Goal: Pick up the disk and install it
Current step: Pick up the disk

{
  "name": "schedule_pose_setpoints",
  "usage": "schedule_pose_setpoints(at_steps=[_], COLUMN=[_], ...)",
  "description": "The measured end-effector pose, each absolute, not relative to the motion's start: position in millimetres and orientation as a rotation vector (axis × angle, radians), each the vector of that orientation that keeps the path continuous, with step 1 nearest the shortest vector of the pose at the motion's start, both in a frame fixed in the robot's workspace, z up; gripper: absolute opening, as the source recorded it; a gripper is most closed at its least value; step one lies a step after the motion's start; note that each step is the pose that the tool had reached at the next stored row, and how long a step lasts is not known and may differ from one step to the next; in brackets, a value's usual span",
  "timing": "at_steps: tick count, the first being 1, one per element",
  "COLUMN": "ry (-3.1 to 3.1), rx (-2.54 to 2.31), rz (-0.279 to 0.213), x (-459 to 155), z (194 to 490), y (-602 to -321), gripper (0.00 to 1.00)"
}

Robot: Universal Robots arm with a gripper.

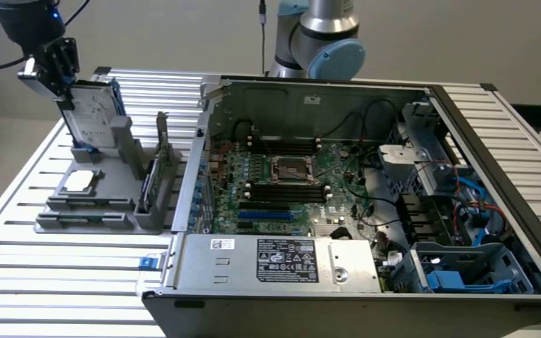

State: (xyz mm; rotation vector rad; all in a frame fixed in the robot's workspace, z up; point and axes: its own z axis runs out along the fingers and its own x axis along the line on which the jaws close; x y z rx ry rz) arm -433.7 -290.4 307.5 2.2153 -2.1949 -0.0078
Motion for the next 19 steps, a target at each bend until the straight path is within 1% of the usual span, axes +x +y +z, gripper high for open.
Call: schedule_pose_setpoints(at_steps=[11,19], ry=[-2.195,-2.196], rx=[2.216,2.216], rz=[-0.007,-0.007], x=[-433.4,-431.1], z=[323.5,351.8], y=[-290.4,-290.4], gripper=[0.33,0.33])
